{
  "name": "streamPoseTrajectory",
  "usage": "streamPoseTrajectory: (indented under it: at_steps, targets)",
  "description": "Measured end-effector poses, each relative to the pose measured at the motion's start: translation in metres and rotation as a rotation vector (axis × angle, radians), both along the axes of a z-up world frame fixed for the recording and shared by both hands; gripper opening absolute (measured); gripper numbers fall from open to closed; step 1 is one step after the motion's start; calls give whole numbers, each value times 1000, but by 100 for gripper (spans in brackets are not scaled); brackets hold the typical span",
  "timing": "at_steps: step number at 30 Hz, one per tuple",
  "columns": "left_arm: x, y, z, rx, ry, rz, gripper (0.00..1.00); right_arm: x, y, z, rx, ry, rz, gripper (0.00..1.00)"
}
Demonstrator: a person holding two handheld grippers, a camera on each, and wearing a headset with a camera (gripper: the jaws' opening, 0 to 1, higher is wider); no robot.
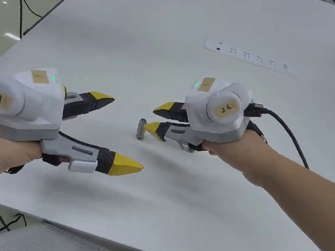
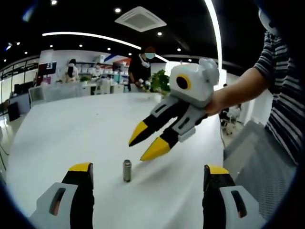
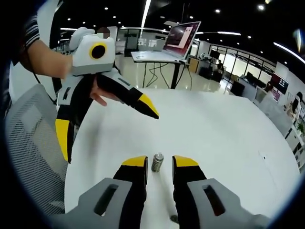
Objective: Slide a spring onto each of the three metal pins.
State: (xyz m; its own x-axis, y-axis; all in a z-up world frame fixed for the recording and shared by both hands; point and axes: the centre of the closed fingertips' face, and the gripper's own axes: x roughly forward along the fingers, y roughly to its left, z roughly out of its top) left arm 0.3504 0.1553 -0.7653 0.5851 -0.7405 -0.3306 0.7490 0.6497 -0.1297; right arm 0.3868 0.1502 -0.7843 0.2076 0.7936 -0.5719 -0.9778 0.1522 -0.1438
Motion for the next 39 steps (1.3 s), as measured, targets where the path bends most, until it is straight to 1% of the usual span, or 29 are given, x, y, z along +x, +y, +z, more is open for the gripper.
streamPoseTrajectory:
  at_steps: [2, 4, 5, 7, 9, 11, 12, 13, 14, 15, 16, 18, 21, 23, 25, 27, 28, 30, 31, 33, 35, 36, 37, 39]
  targets:
    - [-1, -2, -1, 5, 3, -7, 93, 0, -2, 3, 10, -7, -6, 18]
    - [-1, -3, -2, 9, 5, -11, 93, -2, -4, 6, 37, 14, -22, 19]
    - [-2, -4, -2, 13, 5, -14, 93, -1, -6, 7, 43, 15, -32, 21]
    - [-1, -3, -1, 10, 5, -11, 93, -1, -11, 8, 46, 8, -42, 24]
    - [0, -3, -1, 6, 5, -9, 93, -2, -16, 7, 48, 14, -50, 27]
    - [2, -3, 0, 5, 4, -9, 93, -4, -23, 8, 52, 16, -61, 28]
    - [3, -4, 2, 2, 0, -10, 93, -3, -28, 9, 52, 8, -76, 28]
    - [3, -4, 2, 1, -1, -10, 94, -1, -33, 11, 49, -21, -84, 27]
    - [4, -5, 4, 0, -5, -11, 94, 1, -39, 14, 43, -81, -77, 26]
    - [4, -6, 5, -2, -7, -13, 94, 1, -41, 14, 42, -85, -83, 25]
    - [4, -7, 7, -4, -9, -15, 94, -2, -46, 14, 49, -66, -94, 26]
    - [4, -10, 9, -2, -12, -19, 94, -3, -54, 17, 74, -57, -116, 26]
    - [4, -11, 8, 2, -12, -22, 94, -2, -65, 21, 90, -61, -149, 27]
    - [4, -12, 9, 0, -13, -23, 94, -4, -72, 23, 104, -53, -163, 27]
    - [3, -13, 9, -1, -11, -24, 94, -8, -77, 20, 103, -42, -158, 29]
    - [5, -12, 7, 2, -4, -7, 94, -14, -81, 14, 78, -46, -136, 31]
    - [5, -12, 7, -4, -2, -3, 94, -16, -83, 13, 76, -44, -136, 32]
    - [5, -12, 8, -7, -7, 3, 95, -20, -84, 14, 101, -18, -144, 35]
    - [5, -14, 8, -5, -10, -1, 95, -21, -86, 17, 118, -16, -151, 37]
    - [3, -15, 9, 0, -8, -8, 95, -23, -90, 17, 120, -23, -157, 40]
    - [3, -14, 7, 14, -9, -5, 95, -23, -98, 15, 92, -54, -157, 42]
    - [3, -14, 7, 9, -7, -3, 96, -24, -101, 14, 89, -56, -159, 43]
    - [2, -14, 7, -2, -2, -1, 96, -25, -106, 12, 92, -48, -166, 44]
    - [1, -14, 6, 3, -5, -1, 96, -26, -115, 12, 108, -21, -197, 45]
